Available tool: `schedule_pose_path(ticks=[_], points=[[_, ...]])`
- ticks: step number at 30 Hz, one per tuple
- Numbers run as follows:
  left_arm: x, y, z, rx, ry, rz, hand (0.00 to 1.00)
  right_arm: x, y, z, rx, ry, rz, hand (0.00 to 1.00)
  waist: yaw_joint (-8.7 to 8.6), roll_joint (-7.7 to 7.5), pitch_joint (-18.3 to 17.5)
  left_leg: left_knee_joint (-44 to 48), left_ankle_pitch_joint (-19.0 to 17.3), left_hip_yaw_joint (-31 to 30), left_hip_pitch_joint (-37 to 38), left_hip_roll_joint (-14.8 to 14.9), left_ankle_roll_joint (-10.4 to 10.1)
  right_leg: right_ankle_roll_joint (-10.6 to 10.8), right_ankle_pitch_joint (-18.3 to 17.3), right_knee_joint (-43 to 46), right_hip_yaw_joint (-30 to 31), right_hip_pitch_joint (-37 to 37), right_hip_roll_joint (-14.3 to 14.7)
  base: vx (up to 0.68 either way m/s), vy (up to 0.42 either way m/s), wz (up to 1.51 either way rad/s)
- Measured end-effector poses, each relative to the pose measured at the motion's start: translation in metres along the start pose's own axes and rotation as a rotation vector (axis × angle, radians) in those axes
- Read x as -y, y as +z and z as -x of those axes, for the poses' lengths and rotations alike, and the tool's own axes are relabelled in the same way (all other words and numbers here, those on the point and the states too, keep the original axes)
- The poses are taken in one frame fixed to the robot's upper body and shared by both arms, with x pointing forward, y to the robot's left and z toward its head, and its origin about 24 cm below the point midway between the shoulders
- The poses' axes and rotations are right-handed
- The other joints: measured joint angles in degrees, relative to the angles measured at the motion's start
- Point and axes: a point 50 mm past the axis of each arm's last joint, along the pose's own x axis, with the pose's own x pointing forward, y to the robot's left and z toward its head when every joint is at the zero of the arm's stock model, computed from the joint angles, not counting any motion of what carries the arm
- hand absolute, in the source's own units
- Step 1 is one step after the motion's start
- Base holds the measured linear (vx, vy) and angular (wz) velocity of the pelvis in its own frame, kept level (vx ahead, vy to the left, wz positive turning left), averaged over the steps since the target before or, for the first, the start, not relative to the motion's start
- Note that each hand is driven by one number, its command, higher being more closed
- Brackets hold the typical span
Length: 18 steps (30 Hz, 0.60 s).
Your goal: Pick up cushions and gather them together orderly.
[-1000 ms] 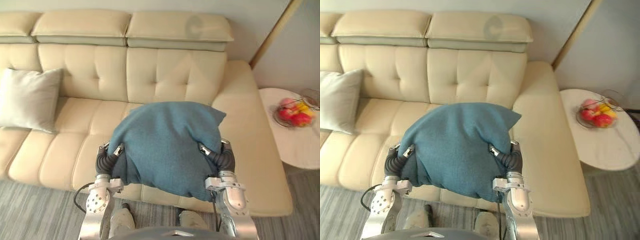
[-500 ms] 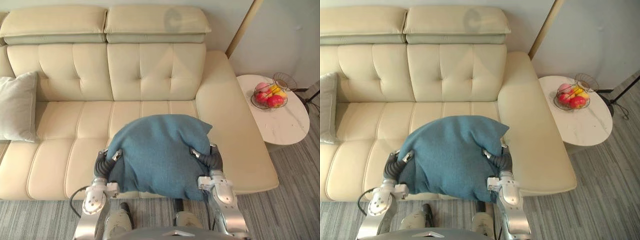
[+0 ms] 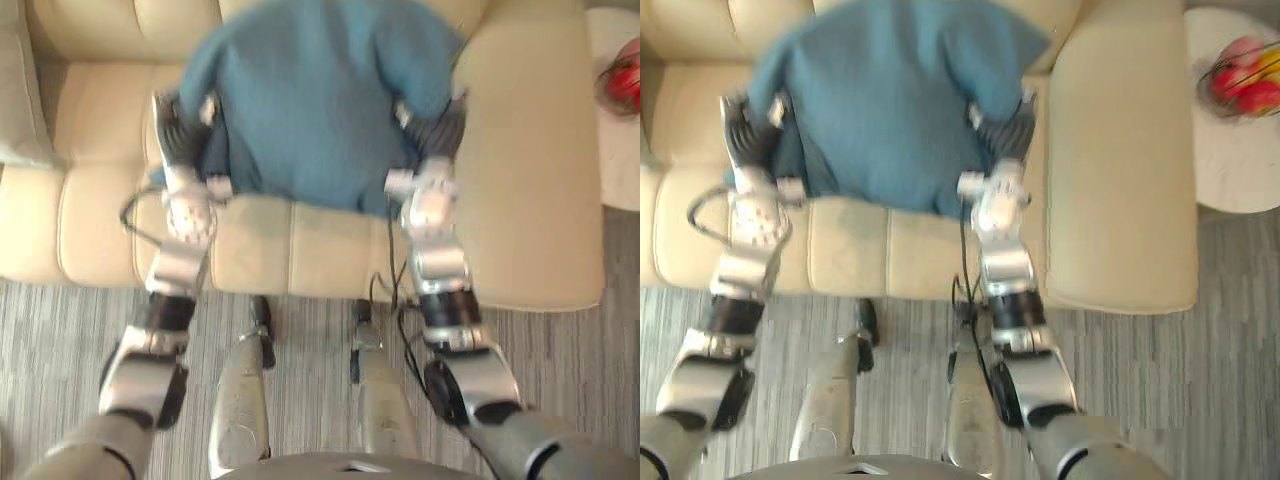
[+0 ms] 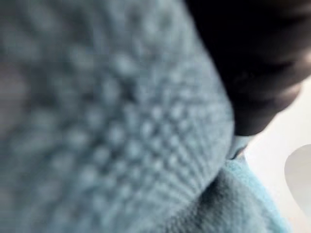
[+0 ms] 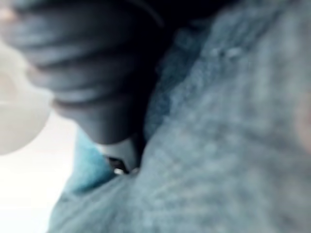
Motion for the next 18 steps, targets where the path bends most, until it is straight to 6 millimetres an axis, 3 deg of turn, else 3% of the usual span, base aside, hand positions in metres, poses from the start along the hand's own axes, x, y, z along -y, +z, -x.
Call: schedule_pose_path(ticks=[3,6,7,8,10,13,18], points=[[-0.002,0.044,-0.038,0.136,0.083,0.042,1.0,-0.002,0.044,-0.029,0.135,-0.106,-0.045,1.0,0.12,0.37,0.9,-4.9,4.3,-1.0,-3.2,-0.4,-0.4,-0.2,1.4,-0.7,-1.2,-4.3,0.0,-0.07,-0.042,0.24],[-0.002,0.071,-0.054,0.202,0.131,0.078,1.0,-0.002,0.068,-0.041,0.201,-0.176,-0.064,1.0,0.39,0.48,2.2,-9.2,7.1,-1.5,-3.4,-0.5,-1.0,-0.6,2.0,-1.7,-1.9,-5.6,0.4,-0.03,-0.049,0.14],[-0.002,0.08,-0.059,0.225,0.148,0.094,0.0,-0.002,0.077,-0.046,0.224,-0.197,-0.075,1.0,0.53,0.5,2.3,-11.2,8.4,-1.8,-3.8,-0.5,-1.2,-0.8,2.1,-1.7,-2.3,-6.8,0.5,-0.02,-0.065,0.1],[-0.004,0.088,-0.064,0.24,0.166,0.108,0.0,-0.003,0.085,-0.05,0.239,-0.208,-0.085,0.0,0.48,0.52,2.3,-12.7,9.4,-2.2,-4.4,-0.4,-1.4,-0.8,2.1,-1.7,-2.7,-7.7,0.7,-0.02,-0.067,0.14],[-0.006,0.101,-0.073,0.252,0.197,0.133,0.0,-0.001,0.096,-0.059,0.25,-0.252,-0.109,0.0,0.53,0.57,2.3,-15.4,11.5,-2.9,-5.8,-0.1,-1.8,-1.0,2.2,-1.7,-3.9,-9.8,1.0,-0.01,-0.059,0.15],[-0.006,0.104,-0.08,0.222,0.22,0.156,0.0,0.003,0.101,-0.07,0.236,-0.272,-0.101,0.0,1.13,0.93,2.6,-17.2,12.9,-3.6,-7.1,0.0,-2.1,-1.2,2.1,-1.6,-5.0,-11.3,1.3,0.02,-0.033,0.14],[-0.004,0.106,-0.09,0.18,0.224,0.157,0.0,0.006,0.082,-0.089,0.092,-0.23,-0.121,0.0,2.3,1.12,2.7,-20.6,15.9,-5.2,-10.0,0.4,-2.9,-2.1,0.9,0.8,-7.1,-15.7,1.5,0.01,0.004,0.13]])
